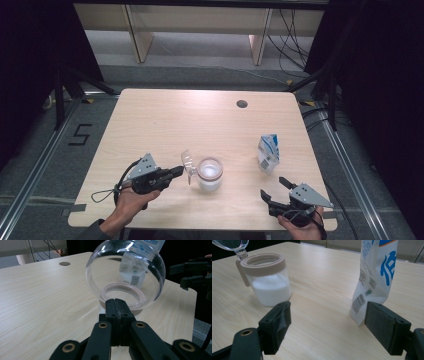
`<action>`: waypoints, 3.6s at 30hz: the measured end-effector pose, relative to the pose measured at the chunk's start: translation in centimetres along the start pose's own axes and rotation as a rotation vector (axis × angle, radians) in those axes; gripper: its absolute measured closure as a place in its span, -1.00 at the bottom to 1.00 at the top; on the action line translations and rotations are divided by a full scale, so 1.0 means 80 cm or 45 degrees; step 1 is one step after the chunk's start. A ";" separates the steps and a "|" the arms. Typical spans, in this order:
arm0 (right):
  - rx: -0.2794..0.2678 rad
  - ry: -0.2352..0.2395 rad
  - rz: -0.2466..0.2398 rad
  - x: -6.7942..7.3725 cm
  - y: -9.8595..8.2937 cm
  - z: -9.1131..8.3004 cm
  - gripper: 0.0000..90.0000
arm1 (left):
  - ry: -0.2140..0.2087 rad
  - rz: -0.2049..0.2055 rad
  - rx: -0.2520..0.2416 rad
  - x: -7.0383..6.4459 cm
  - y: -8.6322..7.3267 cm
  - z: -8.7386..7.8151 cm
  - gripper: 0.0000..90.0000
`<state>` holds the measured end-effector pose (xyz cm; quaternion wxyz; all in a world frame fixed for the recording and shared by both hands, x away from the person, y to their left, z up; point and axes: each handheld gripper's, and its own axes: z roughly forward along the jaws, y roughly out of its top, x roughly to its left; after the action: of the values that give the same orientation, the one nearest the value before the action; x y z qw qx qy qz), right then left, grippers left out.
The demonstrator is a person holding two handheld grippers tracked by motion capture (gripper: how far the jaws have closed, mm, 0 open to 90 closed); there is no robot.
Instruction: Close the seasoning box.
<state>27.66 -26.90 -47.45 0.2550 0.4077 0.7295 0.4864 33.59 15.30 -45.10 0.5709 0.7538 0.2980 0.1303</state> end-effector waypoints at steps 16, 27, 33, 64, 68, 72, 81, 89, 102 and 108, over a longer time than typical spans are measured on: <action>0.001 0.007 -0.001 0.001 0.001 -0.002 -0.49 | -0.040 0.016 0.001 -0.004 0.008 0.008 0.98; -0.003 0.009 -0.006 0.001 0.000 -0.001 -0.49 | -0.049 0.025 0.007 -0.007 0.009 0.014 0.98; -0.006 0.008 -0.011 0.001 0.000 -0.001 -0.49 | -0.060 0.030 0.009 -0.009 0.010 0.017 0.97; -0.007 0.013 0.007 -0.002 0.000 -0.001 -0.52 | -0.095 -0.100 0.000 0.000 0.009 0.008 -0.19; -0.015 0.013 -0.001 -0.003 0.000 -0.002 -0.55 | -0.067 -0.117 0.019 -0.001 0.003 0.000 -0.31; -0.026 0.017 0.001 -0.002 0.000 -0.001 -0.61 | -0.057 -0.116 0.034 -0.004 -0.005 -0.011 -0.36; -0.033 0.073 0.017 -0.001 0.000 0.000 -0.65 | -0.043 -0.106 0.078 -0.005 -0.020 -0.026 -0.42; -0.045 0.090 0.011 0.002 0.000 0.002 -0.65 | -0.043 -0.079 0.127 -0.010 -0.032 -0.029 -0.45; -0.004 0.090 0.007 0.006 0.000 0.001 -0.65 | -0.025 -0.032 0.189 -0.014 -0.052 -0.035 -0.49; 0.070 0.097 0.074 0.009 -0.005 0.001 -0.65 | -0.027 -0.028 0.221 -0.015 -0.061 -0.039 -0.51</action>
<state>27.15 -26.33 -47.84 0.2012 0.4168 0.7396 0.4886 29.51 17.84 -48.52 0.5079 0.7986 0.3104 0.0896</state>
